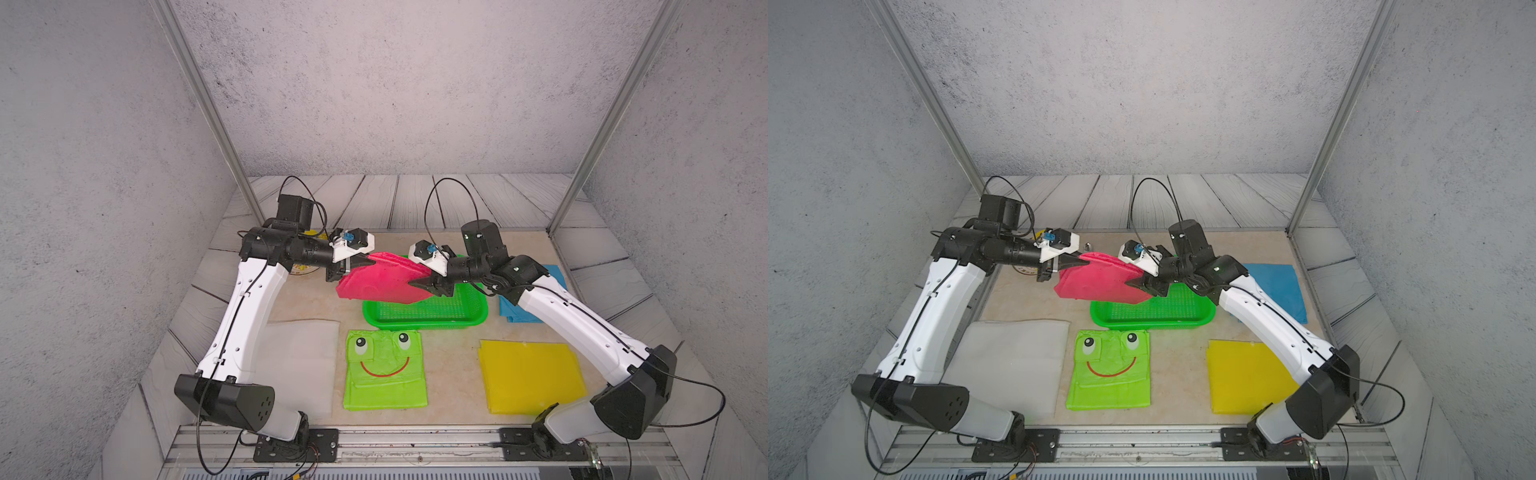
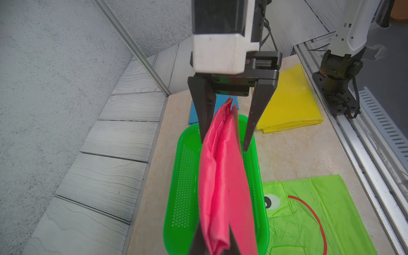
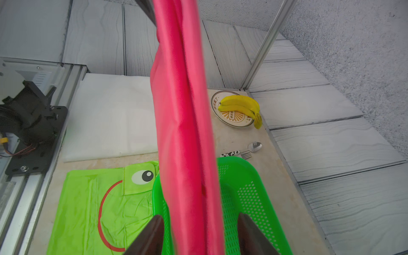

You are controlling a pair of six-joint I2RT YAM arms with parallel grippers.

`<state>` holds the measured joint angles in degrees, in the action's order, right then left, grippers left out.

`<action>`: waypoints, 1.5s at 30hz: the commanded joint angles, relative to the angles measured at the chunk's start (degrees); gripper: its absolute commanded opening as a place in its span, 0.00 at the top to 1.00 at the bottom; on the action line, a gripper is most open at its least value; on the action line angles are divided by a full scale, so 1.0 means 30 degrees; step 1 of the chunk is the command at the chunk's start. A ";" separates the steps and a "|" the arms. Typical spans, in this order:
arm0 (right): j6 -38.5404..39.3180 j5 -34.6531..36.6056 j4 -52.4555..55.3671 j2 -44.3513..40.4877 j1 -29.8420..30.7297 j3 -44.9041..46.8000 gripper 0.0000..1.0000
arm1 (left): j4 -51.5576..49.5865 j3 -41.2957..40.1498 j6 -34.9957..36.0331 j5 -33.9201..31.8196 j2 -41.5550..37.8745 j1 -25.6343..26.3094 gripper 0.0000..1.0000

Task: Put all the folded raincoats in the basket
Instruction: Place the raincoat in the basket.

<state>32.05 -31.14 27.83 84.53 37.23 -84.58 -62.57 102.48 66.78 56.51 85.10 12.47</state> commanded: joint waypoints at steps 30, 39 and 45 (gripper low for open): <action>0.1797 0.9329 -0.6516 0.5972 -0.3210 -0.6482 1.00 | 0.3144 -0.4462 -0.9316 -0.7172 -0.4685 -0.3080 0.00; 0.4897 0.8366 -0.7609 0.7833 -0.3588 -0.4904 1.00 | 0.5549 -0.9802 -1.3725 -0.9408 -0.5599 -0.3399 0.00; 0.5016 0.6226 -0.7273 0.6839 -0.3577 -0.1796 1.00 | 0.6151 -1.1233 -1.4505 -0.8977 -0.5720 -0.3453 0.00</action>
<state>45.67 -7.60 7.68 108.55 26.44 -93.27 -46.57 70.11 26.15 29.08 69.25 2.59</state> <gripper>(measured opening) 0.054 0.995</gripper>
